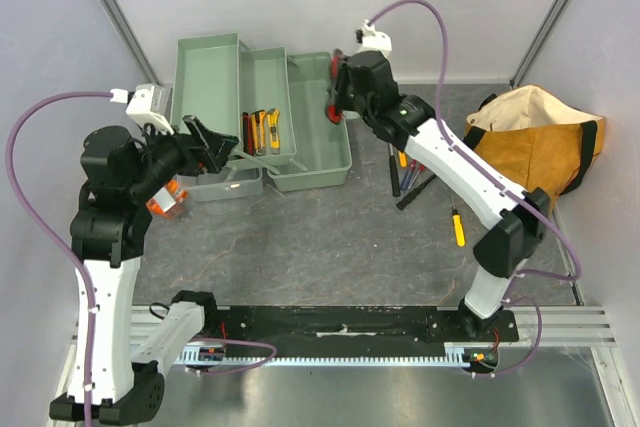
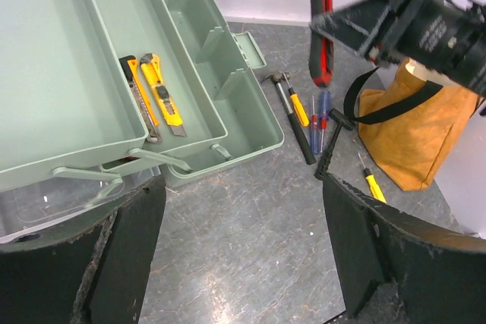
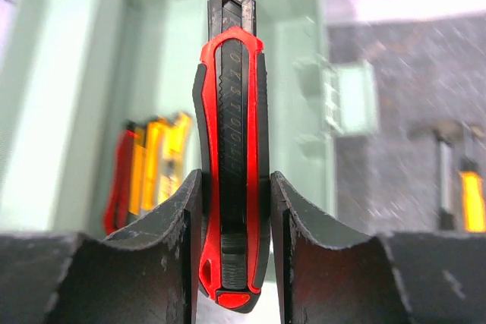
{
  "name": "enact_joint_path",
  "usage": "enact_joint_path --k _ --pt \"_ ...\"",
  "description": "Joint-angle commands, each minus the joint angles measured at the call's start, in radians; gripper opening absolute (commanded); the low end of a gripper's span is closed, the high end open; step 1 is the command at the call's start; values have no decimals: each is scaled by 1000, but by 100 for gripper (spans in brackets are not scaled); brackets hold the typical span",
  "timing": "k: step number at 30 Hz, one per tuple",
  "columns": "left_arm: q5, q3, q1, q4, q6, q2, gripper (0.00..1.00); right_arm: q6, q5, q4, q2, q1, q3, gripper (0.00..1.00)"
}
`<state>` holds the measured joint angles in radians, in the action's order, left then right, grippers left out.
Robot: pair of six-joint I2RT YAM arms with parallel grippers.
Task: Pack the tool kit
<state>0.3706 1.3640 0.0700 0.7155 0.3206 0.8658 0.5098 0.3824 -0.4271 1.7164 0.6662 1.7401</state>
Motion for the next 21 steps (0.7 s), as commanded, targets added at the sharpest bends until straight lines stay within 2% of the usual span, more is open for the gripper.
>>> enact_joint_path --k 1,5,7,10,14,21 --pt "-42 36 5 7 -12 -2 89 -89 -129 40 182 48 252 22" --pt "-53 59 5 10 12 21 89 -143 -131 51 320 93 432 24" --pt "-61 86 5 24 31 38 89 -145 -128 45 365 104 470 24" --pt "-67 112 4 53 12 62 89 -175 -56 53 400 133 461 24" --pt "-145 95 5 64 9 61 89 -204 -39 91 443 157 440 24" --pt "-140 115 4 75 -3 84 89 -218 42 94 518 180 454 25"
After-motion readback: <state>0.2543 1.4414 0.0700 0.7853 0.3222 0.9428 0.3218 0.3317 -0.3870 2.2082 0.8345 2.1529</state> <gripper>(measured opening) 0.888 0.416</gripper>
